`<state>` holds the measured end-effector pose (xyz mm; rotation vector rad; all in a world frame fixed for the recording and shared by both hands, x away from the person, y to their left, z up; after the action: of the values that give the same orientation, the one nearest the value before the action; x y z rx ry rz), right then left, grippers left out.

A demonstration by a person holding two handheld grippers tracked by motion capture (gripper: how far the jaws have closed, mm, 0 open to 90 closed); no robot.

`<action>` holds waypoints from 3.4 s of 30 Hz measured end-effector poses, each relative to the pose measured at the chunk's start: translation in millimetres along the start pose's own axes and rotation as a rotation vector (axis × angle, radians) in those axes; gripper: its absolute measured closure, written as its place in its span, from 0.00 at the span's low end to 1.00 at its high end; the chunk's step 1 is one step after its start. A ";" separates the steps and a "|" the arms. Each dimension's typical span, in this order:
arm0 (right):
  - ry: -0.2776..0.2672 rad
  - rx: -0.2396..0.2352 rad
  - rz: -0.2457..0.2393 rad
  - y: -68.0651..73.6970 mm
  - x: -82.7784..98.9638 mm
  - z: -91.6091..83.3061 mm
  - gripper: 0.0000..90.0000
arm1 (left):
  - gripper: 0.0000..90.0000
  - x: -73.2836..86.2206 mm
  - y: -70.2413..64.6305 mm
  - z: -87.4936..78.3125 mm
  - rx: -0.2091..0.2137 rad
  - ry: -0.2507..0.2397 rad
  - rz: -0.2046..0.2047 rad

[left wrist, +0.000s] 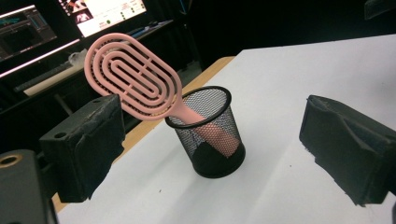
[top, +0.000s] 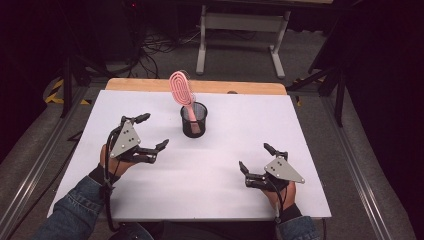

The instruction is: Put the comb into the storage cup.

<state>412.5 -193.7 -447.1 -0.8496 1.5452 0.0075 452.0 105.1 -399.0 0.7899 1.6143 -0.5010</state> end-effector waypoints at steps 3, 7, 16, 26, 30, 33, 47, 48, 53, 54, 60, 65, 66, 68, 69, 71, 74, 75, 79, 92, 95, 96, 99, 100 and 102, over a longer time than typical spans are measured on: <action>0.000 0.001 0.002 -0.4 0.3 -0.1 0.04 | 0.09 1.4 -0.8 -2.3 -0.001 0.001 0.005; 0.001 0.003 -0.004 0.2 -0.4 -0.4 0.04 | 0.09 2.1 -2.0 -5.7 0.000 0.005 0.009; -0.004 0.000 -0.003 0.7 -1.2 -0.3 0.05 | 0.08 7.6 -2.5 -11.5 -0.002 0.016 0.017; -0.008 -0.004 -0.001 1.4 -1.8 -0.3 0.05 | 0.08 16.8 -7.0 -17.6 0.005 0.035 0.036; -0.011 -0.009 -0.001 2.0 -2.4 -0.6 0.05 | 0.08 19.9 -8.2 -20.4 0.008 0.043 0.039; -0.012 -0.012 -0.002 2.3 -2.5 -0.8 0.05 | 0.08 21.2 -8.7 -22.6 0.003 0.043 0.044; -0.013 -0.016 -0.005 2.5 -2.7 -1.1 0.05 | 0.08 40.2 -11.0 -28.5 -0.007 0.074 0.067; -0.014 -0.015 -0.005 2.6 -2.9 -1.0 0.05 | 0.08 43.9 -10.8 -29.5 -0.013 0.078 0.071; -0.012 -0.019 -0.005 3.4 -2.6 -0.9 0.05 | 0.08 51.8 -9.1 -33.0 -0.022 0.084 0.078; -0.012 -0.018 -0.005 3.3 -2.6 -0.9 0.05 | 0.08 51.8 -9.1 -33.0 -0.022 0.084 0.078; -0.011 -0.020 -0.004 3.8 -2.6 -0.3 0.05 | 0.07 68.3 -7.6 -34.4 -0.028 0.117 0.067; -0.017 -0.025 -0.009 5.3 -4.0 0.0 0.05 | 0.07 79.7 -6.6 -37.4 -0.032 0.131 0.038; -0.017 -0.026 -0.009 5.3 -4.1 0.3 0.05 | 0.07 83.3 -5.7 -38.4 -0.038 0.140 0.053; -0.013 -0.026 -0.012 5.5 -4.1 1.1 0.05 | 0.07 85.7 -3.8 -41.0 -0.036 0.139 0.028; -0.014 -0.025 -0.013 5.7 -4.4 1.5 0.05 | 0.07 86.5 -2.8 -41.7 -0.037 0.136 0.016; -0.012 -0.030 -0.017 6.7 -4.8 2.0 0.05 | 0.07 90.4 0.2 -44.7 -0.046 0.140 0.001; -0.013 -0.033 -0.020 6.8 -5.2 3.0 0.05 | 0.07 94.7 0.8 -46.8 -0.055 0.149 0.000; -0.013 -0.032 -0.017 6.8 -5.3 3.3 0.05 | 0.07 95.7 0.8 -47.9 -0.058 0.151 0.001; -0.017 -0.032 -0.023 6.9 -6.7 4.8 0.05 | 0.07 98.5 0.0 -52.5 -0.066 0.150 -0.016; -0.016 -0.053 -0.030 9.9 -7.5 7.8 0.06 | 0.07 99.7 2.3 -55.8 -0.066 0.147 -0.035; -0.014 -0.049 -0.038 9.8 -7.6 7.7 0.06 | 0.07 100.8 3.9 -54.8 -0.063 0.150 -0.051; -0.019 -0.047 -0.037 9.8 -7.8 7.5 0.06 | 0.07 100.8 3.7 -54.3 -0.060 0.145 -0.059; -0.018 -0.051 -0.044 10.6 -6.9 7.8 0.07 | 0.06 100.4 3.3 -54.5 -0.056 0.144 -0.064; -0.016 -0.052 -0.046 11.7 -6.7 8.3 0.07 | 0.06 100.3 3.0 -54.6 -0.052 0.143 -0.062; -0.014 -0.052 -0.052 12.3 -7.2 8.6 0.07 | 0.06 101.0 2.8 -54.8 -0.048 0.147 -0.059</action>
<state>413.1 -177.2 -448.3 -0.9284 1.5150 0.0157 410.7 167.5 -486.3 0.7590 1.7835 -0.4533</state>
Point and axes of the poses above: each handheld gripper's, and its own axes: z roughly forward along the jaws, x roughly out of its underside, y roughly to its left, the point moved 10 cm from there along z, roughly forward along the jaws, and after that the axes turned 14 degrees about -z, right-handed, at the moved point
